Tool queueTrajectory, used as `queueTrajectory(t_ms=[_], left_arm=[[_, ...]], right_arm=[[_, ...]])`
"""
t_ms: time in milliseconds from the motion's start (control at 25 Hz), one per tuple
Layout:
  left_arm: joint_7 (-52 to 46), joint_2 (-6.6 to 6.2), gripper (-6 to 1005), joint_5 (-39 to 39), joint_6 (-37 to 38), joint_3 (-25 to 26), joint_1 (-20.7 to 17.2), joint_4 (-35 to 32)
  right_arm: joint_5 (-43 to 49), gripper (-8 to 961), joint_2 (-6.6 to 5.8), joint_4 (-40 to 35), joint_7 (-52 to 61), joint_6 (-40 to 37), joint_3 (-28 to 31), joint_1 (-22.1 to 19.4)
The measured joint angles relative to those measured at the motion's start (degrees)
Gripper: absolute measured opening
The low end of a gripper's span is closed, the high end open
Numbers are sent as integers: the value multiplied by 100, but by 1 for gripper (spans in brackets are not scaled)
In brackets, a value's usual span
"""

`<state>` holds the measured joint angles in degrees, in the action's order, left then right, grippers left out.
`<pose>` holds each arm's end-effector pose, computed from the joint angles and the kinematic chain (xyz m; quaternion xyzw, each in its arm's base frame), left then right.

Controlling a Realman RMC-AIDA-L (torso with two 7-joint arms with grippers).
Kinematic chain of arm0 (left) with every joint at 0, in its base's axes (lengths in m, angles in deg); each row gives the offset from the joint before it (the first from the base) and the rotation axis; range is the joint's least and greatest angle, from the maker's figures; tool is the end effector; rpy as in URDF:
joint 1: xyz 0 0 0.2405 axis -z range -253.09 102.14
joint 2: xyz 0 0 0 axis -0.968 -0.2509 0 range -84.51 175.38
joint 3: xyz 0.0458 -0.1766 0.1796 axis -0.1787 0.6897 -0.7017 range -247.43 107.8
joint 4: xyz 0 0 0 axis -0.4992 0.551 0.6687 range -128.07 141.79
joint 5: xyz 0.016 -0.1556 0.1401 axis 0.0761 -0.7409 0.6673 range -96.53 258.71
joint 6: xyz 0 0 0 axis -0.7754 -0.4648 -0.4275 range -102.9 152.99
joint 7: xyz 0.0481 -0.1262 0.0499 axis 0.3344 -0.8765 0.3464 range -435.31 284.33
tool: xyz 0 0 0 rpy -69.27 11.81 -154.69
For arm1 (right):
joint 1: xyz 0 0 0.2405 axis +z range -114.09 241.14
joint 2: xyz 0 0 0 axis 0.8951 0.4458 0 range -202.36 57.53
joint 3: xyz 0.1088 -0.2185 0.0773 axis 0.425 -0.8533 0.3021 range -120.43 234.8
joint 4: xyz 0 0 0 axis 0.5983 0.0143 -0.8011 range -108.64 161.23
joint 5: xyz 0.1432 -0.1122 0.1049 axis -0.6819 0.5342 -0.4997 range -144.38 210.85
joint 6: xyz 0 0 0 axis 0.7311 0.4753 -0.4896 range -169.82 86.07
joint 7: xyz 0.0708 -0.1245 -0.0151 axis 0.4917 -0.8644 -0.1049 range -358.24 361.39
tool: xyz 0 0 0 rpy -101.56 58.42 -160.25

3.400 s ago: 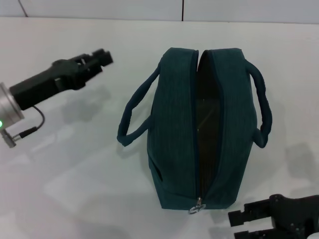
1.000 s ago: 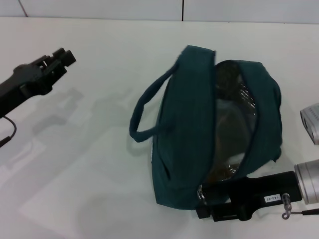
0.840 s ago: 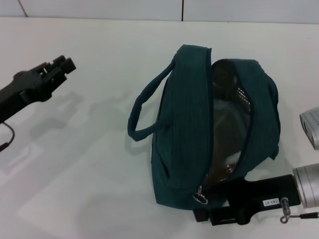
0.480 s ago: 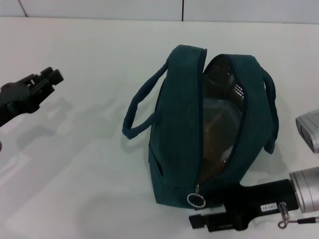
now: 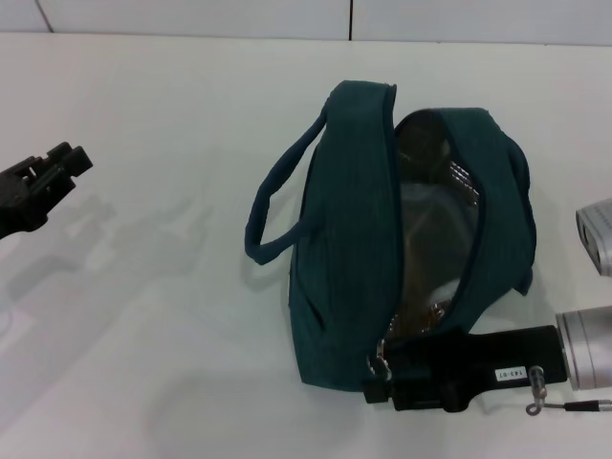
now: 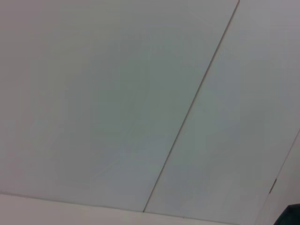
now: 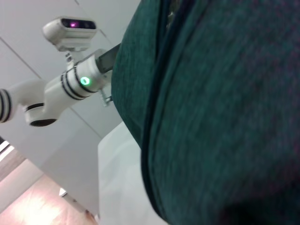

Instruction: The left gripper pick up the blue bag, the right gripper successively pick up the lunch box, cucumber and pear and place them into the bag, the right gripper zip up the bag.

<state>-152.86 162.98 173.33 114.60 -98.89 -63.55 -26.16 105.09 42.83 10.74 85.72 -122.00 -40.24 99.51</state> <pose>-0.3533 0.2579 0.0624 -0.7784 -0.3561 -0.3978 0.3302 0.2421 0.2835 -0.0934 0.9288 -0.3080 -0.1916 0.0762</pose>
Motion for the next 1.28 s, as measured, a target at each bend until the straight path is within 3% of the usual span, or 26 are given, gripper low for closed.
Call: queueTrajectory(t_ms=[600, 760, 1240, 1280], left_arm=[[102, 6, 271, -14, -21, 2, 2, -2], [169, 6, 271, -14, -25, 6, -12, -2], [411, 57, 271, -28, -35, 296, -140, -3], [411, 58, 271, -29, -31, 297, -145, -2]], right_arm=[[-6, 487, 89, 4, 239, 292, 26, -8], [-58, 260, 95, 1, 261, 464, 3, -13], [-356, 154, 94, -284, 250, 618, -39, -83], [-360, 111, 94, -276, 255, 576, -40, -83]])
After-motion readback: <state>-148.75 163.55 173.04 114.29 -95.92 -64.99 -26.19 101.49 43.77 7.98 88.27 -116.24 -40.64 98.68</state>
